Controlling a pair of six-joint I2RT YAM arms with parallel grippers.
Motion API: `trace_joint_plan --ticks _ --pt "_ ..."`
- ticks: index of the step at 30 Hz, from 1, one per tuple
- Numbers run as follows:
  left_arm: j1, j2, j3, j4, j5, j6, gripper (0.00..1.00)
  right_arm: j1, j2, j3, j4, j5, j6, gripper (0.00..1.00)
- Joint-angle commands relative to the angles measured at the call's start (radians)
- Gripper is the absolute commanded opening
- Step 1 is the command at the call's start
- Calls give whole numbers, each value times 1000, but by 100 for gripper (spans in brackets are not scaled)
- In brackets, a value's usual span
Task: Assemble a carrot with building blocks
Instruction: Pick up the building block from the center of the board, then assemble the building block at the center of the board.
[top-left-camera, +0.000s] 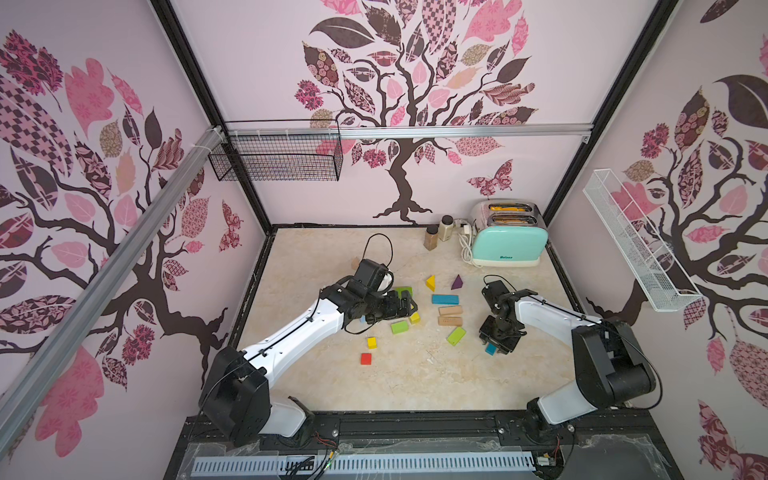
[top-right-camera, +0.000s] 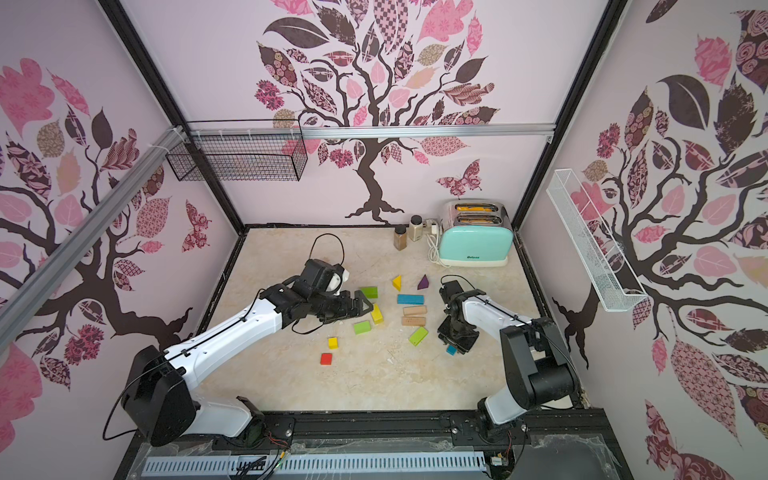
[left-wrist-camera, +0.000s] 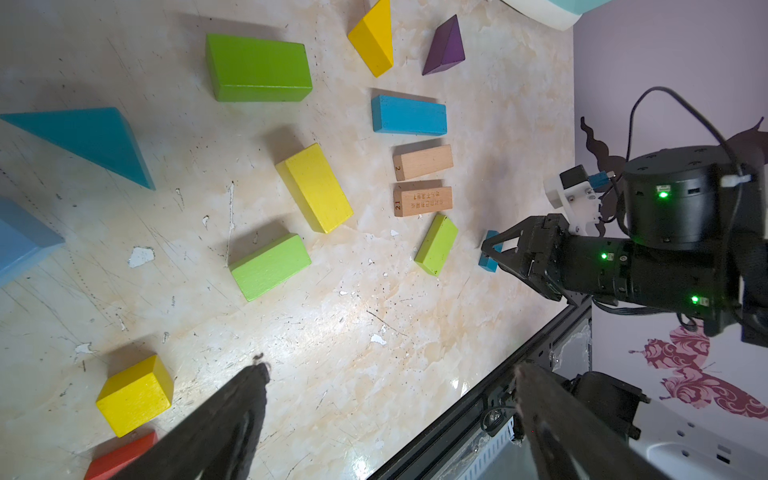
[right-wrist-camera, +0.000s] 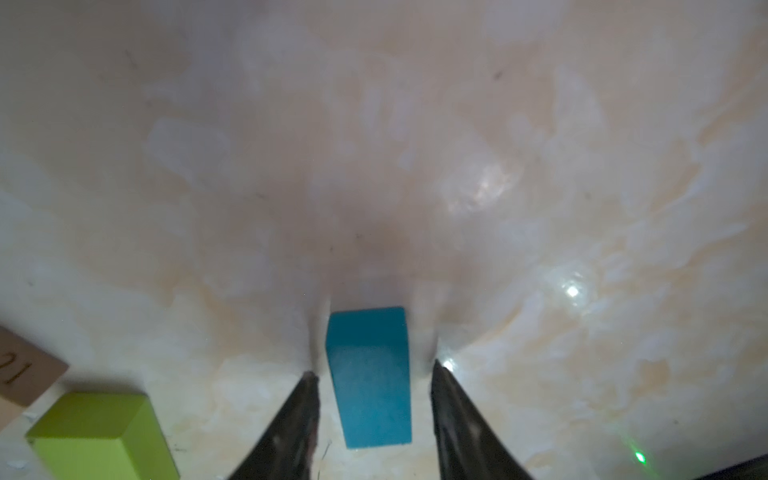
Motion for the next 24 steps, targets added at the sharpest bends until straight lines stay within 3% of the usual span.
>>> trace_joint_plan --ticks 1,5,8,16,24 --pt "2 13 -1 4 12 15 98 -4 19 -9 62 -7 -3 36" --pt "1 16 -2 -1 13 21 98 -4 -7 -36 68 -25 12 18" --pt "2 17 -9 4 19 21 98 3 -46 -60 69 -74 50 10" --pt "1 -11 -43 11 30 15 98 166 -70 -77 167 -148 275 12" --pt "0 -40 -78 11 41 13 98 218 -45 -109 324 -116 537 11"
